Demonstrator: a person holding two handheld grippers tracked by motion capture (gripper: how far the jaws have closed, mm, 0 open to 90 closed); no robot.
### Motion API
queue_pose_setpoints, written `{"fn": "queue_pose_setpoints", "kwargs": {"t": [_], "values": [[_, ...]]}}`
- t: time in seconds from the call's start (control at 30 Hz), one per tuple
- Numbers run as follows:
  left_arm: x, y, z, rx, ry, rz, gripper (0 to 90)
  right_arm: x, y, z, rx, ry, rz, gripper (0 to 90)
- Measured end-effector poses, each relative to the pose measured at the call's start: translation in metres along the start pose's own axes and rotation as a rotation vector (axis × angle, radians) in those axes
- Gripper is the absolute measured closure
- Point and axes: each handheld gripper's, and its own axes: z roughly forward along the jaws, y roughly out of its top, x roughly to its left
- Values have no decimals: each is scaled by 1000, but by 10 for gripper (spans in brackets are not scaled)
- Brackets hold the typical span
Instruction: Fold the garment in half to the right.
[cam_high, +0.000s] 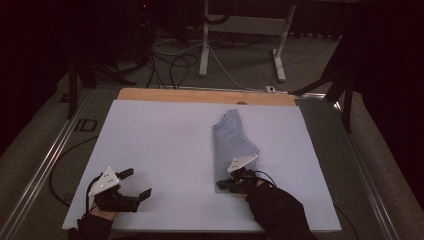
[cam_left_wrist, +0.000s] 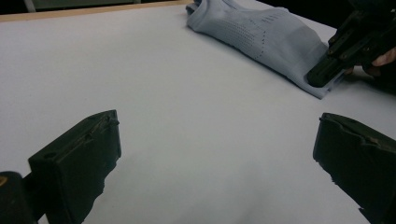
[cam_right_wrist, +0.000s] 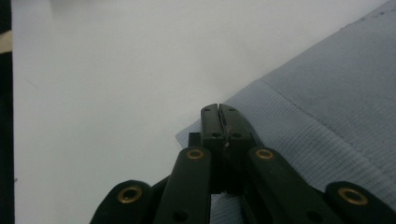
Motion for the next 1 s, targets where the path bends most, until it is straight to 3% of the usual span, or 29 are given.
{"fn": "queue_pose_setpoints", "kwargs": {"t": [0.1, 0.2, 0.47, 0.6, 0.63, 0.67, 1.0], "values": [[1, 0, -2, -1, 4, -4, 16, 2, 3, -3, 11, -1, 1, 900], [3, 0, -3, -5, 12, -5, 16, 3, 7, -15, -26, -3, -16, 899], [6, 1, -6, -12, 19, -7, 16, 2, 20, -46, -128, -13, -38, 470], [7, 0, -6, -1, 22, 1, 16, -3, 23, -55, -157, 40, -35, 184], [7, 0, -7, -1, 23, 2, 16, -4, 24, -57, -175, 36, -30, 153], [7, 0, -7, 1, 22, 3, 14, -5, 24, -59, -189, 23, -10, 128], [11, 2, -12, -16, 18, -2, 13, -12, 17, -75, -220, -36, -50, 91]]}}
